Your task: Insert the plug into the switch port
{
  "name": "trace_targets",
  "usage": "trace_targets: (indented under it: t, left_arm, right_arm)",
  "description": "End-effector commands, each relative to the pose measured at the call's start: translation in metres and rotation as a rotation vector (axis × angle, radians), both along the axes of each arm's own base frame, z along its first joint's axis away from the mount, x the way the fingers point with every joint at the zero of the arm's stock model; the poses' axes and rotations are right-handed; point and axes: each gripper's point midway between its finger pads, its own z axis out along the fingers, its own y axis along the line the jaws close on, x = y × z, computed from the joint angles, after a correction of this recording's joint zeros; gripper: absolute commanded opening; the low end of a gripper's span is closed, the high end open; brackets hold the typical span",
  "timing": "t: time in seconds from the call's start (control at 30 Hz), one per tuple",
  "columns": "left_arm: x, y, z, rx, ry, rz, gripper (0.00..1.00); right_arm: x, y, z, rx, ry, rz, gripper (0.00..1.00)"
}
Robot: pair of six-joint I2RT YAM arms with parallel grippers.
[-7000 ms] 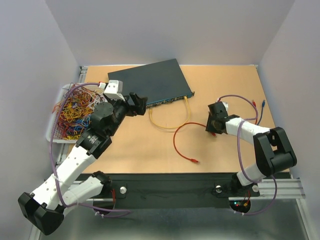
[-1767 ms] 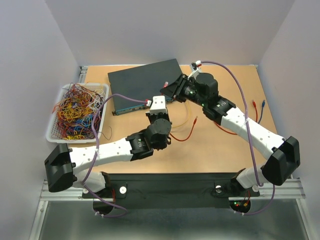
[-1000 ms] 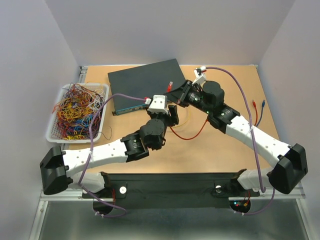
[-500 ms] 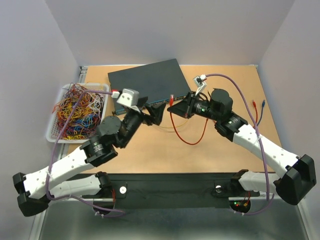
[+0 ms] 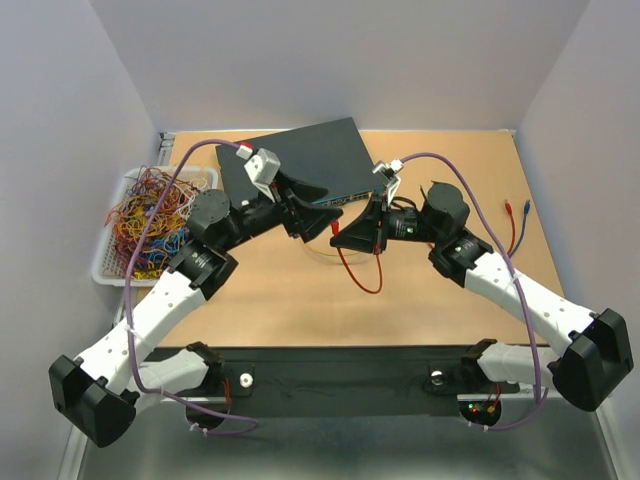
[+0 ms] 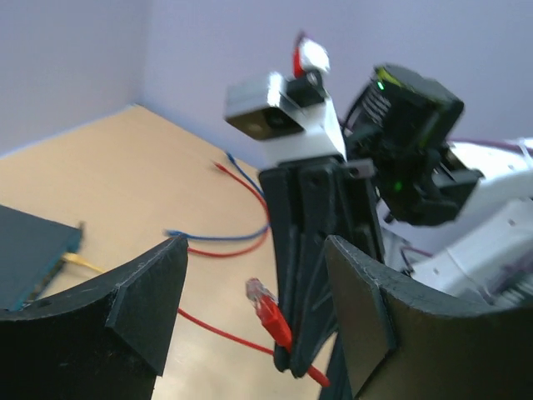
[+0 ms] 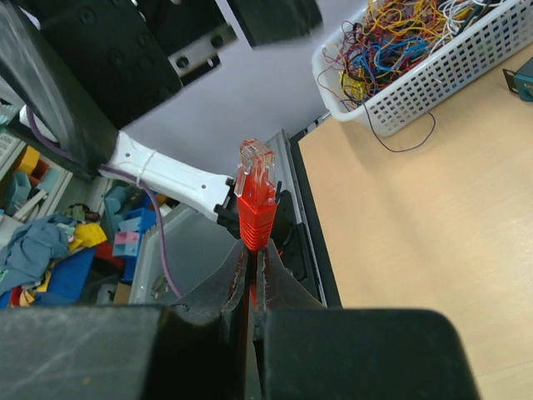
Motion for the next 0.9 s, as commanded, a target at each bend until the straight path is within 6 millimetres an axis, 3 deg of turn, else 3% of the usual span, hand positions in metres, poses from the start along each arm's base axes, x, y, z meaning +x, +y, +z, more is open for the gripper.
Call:
trace_targets:
  t: [0.0,0.2,0.53,0.73,0.83,0.87]
  left_arm:
    - [-0.037,-0.008,0.013,-0.034,-0.062,-0.202,0.77]
    - [-0.033,-0.009,-0.005,-0.012,-0.016,-0.19,0.67]
    - [-0.021,-0.015,-0.021,0.003,0.054,-0.176,0.37]
    - [-0.014,-0.018,-0.026,0.018,0.081,-0.16,0.39]
    - [-0.012,-0.017,-0.027,0.02,0.087,-0.149,0.29]
    - [-0.01,-0.016,-0.027,0.018,0.09,-0.139,0.16]
  right_arm:
    - [-0.006,-0.002,0.028,0.064,-0.116,0.029,0.0]
    - [-0.003,-0.001,0.031,0.068,-0.118,0.019,0.0]
    - [-0.004,-0.001,0.033,0.073,-0.124,0.016,0.0]
    - [-0.002,-0.004,0.037,0.075,-0.135,-0.01,0.0]
    - [-0.001,-0.004,0.036,0.065,-0.136,-0.012,0.01]
    - [-0.001,-0.004,0.035,0.061,-0.142,-0.014,0.0]
